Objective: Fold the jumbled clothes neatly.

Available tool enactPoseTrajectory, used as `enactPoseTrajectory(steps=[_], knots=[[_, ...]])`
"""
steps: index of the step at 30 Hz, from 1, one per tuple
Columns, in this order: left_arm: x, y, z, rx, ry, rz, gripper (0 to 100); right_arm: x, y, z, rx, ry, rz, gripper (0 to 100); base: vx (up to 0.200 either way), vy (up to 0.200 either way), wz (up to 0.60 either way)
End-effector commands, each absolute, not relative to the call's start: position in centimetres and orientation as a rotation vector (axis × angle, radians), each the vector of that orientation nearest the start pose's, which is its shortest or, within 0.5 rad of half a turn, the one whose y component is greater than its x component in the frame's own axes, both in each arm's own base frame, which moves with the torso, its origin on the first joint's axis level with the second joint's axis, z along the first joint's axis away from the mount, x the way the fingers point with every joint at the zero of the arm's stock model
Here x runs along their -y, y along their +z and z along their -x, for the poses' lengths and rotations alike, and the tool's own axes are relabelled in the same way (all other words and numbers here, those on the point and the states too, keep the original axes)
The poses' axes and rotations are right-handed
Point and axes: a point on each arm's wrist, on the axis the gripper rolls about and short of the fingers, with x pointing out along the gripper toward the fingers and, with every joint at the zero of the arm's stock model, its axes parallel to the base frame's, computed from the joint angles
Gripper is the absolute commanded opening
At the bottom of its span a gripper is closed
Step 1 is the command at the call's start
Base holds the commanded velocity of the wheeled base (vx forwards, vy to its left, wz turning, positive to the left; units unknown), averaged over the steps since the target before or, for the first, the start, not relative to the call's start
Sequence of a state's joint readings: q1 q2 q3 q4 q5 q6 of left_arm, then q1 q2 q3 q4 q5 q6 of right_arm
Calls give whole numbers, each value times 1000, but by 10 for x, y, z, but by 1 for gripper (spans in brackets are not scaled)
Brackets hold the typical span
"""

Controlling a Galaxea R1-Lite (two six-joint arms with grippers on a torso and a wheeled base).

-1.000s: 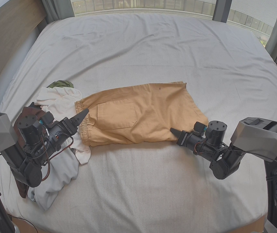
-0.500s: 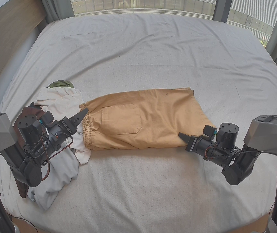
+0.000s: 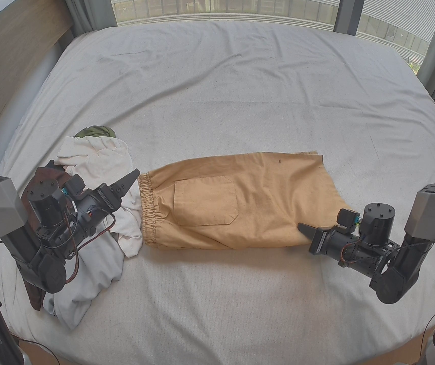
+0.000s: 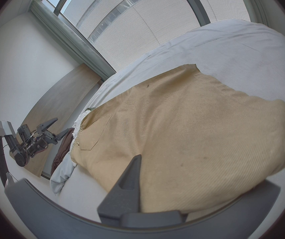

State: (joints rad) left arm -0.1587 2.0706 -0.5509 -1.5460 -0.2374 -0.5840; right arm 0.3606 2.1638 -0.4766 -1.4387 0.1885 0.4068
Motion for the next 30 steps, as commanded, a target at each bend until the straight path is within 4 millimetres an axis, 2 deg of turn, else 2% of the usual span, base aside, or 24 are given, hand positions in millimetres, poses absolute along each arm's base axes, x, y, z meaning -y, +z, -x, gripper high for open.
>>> enactPoseTrajectory(steps=[1, 11, 17, 23, 24, 25, 26, 30], knots=[[58, 95, -325, -91, -393, 577, 100, -110, 42, -280, -378, 478, -357, 0, 0, 0, 0], [58, 94, -325, -94, -394, 577, 100, -101, 29, -261, -470, 451, -336, 0, 0, 0, 0], [60, 92, -324, -107, -398, 577, 100, -101, 28, -260, -477, 451, -335, 0, 0, 0, 0], [71, 73, -321, -182, -415, 568, 100, -102, 24, -260, -491, 451, -330, 0, 0, 0, 0], [77, 61, -318, -225, -424, 532, 100, -101, 21, -258, -513, 448, -315, 0, 0, 0, 0], [77, 61, -318, -225, -424, 532, 100, -101, 21, -258, -513, 448, -315, 0, 0, 0, 0], [82, 52, -318, -249, -428, 507, 100, -101, 17, -255, -530, 449, -312, 100, 0, 0, 0], [85, 45, -318, -272, -430, 490, 100, -102, 11, -238, -599, 468, -294, 100, 0, 0, 0]])
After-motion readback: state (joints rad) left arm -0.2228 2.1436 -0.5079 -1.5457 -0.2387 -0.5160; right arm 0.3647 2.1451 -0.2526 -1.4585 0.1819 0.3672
